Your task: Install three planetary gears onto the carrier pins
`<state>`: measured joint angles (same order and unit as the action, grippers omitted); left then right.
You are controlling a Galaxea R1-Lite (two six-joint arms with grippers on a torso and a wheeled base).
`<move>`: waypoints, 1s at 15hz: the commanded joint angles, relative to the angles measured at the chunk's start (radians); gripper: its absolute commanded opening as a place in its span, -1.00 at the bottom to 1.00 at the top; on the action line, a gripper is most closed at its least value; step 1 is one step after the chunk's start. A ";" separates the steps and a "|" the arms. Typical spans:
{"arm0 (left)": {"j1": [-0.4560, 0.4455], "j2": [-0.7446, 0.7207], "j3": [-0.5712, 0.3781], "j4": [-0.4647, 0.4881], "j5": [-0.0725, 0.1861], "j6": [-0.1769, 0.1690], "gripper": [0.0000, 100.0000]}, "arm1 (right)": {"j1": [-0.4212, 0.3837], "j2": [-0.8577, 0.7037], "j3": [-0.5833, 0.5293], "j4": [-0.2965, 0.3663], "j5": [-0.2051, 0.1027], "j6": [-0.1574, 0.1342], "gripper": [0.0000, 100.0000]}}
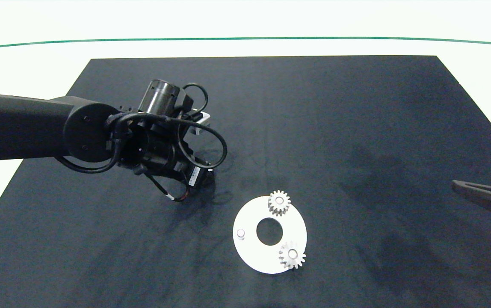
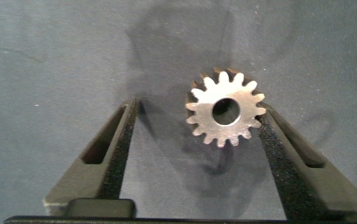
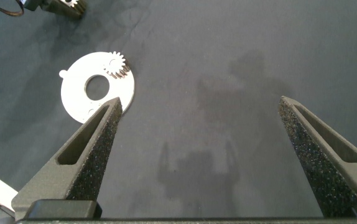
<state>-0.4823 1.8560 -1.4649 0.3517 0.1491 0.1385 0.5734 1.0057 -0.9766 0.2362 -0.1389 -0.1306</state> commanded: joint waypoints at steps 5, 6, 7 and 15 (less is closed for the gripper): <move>-0.009 -0.020 0.003 0.000 0.000 0.001 0.18 | 0.000 0.004 -0.001 0.002 -0.001 -0.001 1.00; -0.009 -0.024 0.003 0.000 -0.002 0.001 0.15 | 0.002 0.005 0.001 0.002 -0.001 -0.001 1.00; -0.010 -0.024 0.003 0.000 0.000 0.003 0.12 | 0.002 0.005 0.001 0.002 -0.001 -0.001 1.00; -0.019 -0.023 0.003 0.000 -0.003 0.000 -0.21 | 0.002 0.002 0.001 0.002 -0.001 -0.001 1.00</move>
<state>-0.5002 1.8349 -1.4615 0.3496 0.1451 0.1379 0.5749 1.0072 -0.9755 0.2366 -0.1389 -0.1309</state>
